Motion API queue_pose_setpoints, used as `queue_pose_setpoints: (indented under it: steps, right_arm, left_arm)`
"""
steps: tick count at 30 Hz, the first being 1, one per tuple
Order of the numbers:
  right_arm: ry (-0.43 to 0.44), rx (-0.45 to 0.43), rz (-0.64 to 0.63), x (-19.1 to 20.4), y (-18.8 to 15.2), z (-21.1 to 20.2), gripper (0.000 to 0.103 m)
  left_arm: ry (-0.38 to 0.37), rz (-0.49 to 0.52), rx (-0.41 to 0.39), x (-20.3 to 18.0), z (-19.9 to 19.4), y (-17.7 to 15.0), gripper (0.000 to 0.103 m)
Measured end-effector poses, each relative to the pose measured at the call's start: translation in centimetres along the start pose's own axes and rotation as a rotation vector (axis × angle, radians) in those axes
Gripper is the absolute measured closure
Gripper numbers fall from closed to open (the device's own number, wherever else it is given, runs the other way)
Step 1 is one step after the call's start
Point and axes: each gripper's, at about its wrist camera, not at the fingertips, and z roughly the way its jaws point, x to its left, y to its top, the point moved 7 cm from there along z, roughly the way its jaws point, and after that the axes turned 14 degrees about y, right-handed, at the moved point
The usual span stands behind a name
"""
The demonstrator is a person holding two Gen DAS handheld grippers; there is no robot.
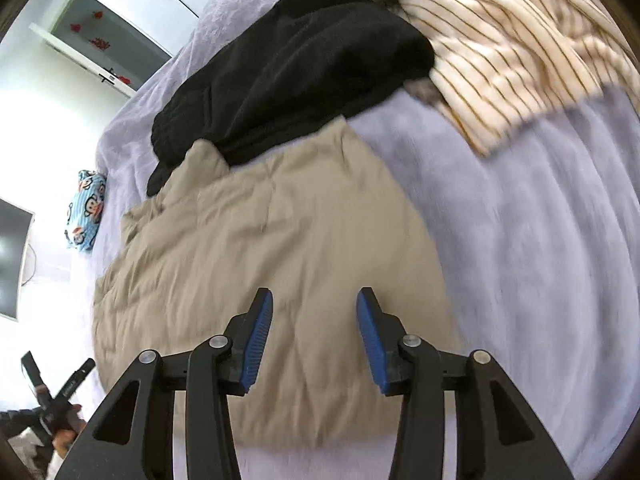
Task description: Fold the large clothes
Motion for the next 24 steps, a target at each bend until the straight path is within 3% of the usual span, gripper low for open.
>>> queue_pose_setpoints:
  steps: [4,8,11,13,15,20,21,23,24]
  right_arm:
    - [0.018,0.020,0.034,-0.5,-3.6,-1.8,0.049]
    - [0.039,0.043,0.079,-0.6,-6.7,-2.2,0.037]
    - [0.051,0.071,0.119,-1.3,-8.6,-2.3,0.036]
    - [0.070,0.088,0.141,-1.2,-9.3,-1.9,0.033]
    - [0.096,0.100,0.162,-1.0,-9.9,-1.4,0.021]
    - [0.158,0.119,0.196,-0.5,-10.6,-0.5,0.019]
    - [0.171,0.119,0.200,-0.4,-10.6,-0.3,0.016]
    - [0.194,0.110,0.211,-0.3,-10.7,-0.1,0.000]
    - [0.206,0.099,0.218,-0.3,-10.7,0.0,0.000]
  left_arm:
    - [-0.024,0.013,0.053,-0.5,-0.7,-2.9,0.007]
    - [-0.076,-0.005,0.119,-1.2,-1.1,-5.3,0.007]
    - [-0.103,0.008,0.150,-2.2,-1.2,-7.0,0.007]
    - [-0.101,0.030,0.169,-2.9,-1.1,-7.9,0.007]
    - [-0.108,0.037,0.182,-3.3,-1.2,-8.5,0.007]
    - [-0.095,0.068,0.182,-4.1,-1.4,-9.2,0.000]
    - [-0.099,0.069,0.182,-4.2,-1.4,-9.2,0.000]
    - [-0.110,0.068,0.184,-4.4,-1.3,-9.3,0.000]
    - [-0.113,0.065,0.186,-4.5,-1.2,-9.3,0.000]
